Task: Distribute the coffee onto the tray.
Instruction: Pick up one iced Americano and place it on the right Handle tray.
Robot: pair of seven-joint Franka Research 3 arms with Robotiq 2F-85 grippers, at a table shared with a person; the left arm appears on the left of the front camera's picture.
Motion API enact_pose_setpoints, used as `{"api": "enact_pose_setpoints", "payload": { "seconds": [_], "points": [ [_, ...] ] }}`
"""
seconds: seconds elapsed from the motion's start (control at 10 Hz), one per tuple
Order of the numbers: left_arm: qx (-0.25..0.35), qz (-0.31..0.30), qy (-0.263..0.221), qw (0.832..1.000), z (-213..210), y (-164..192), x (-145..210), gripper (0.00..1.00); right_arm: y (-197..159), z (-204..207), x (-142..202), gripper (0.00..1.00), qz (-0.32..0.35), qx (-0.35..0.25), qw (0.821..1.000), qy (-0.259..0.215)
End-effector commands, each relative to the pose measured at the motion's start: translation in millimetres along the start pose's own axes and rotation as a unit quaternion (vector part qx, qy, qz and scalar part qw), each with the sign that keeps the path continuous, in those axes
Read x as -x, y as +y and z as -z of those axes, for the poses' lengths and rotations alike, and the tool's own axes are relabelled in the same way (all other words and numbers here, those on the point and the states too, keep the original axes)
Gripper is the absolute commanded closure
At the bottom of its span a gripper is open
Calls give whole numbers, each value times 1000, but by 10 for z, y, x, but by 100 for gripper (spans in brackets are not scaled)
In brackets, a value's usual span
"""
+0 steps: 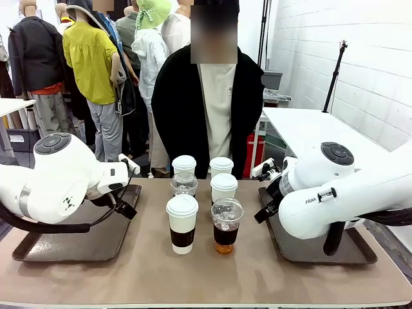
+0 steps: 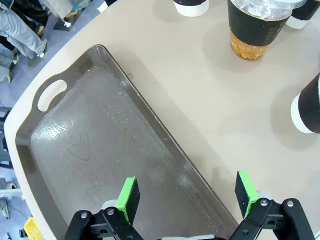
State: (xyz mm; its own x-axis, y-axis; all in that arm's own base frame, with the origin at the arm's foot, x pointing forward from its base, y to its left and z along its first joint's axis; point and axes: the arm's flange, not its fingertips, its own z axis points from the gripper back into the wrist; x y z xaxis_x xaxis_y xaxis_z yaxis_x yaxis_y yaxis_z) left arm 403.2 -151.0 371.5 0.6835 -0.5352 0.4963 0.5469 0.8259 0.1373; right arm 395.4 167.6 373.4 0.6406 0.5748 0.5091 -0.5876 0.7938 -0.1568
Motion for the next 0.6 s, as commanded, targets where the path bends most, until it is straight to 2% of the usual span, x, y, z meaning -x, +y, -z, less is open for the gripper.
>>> {"api": "enact_pose_setpoints", "payload": {
  "seconds": [0.0, 0.5],
  "points": [
    [0, 0, 0, 1000, -1, 2, 1, 0, 0, 0, 0, 0, 0, 0, 1000, 0],
    [0, 0, 0, 1000, -1, 2, 1, 0, 0, 0, 0, 0, 0, 0, 1000, 0]
  ]
}}
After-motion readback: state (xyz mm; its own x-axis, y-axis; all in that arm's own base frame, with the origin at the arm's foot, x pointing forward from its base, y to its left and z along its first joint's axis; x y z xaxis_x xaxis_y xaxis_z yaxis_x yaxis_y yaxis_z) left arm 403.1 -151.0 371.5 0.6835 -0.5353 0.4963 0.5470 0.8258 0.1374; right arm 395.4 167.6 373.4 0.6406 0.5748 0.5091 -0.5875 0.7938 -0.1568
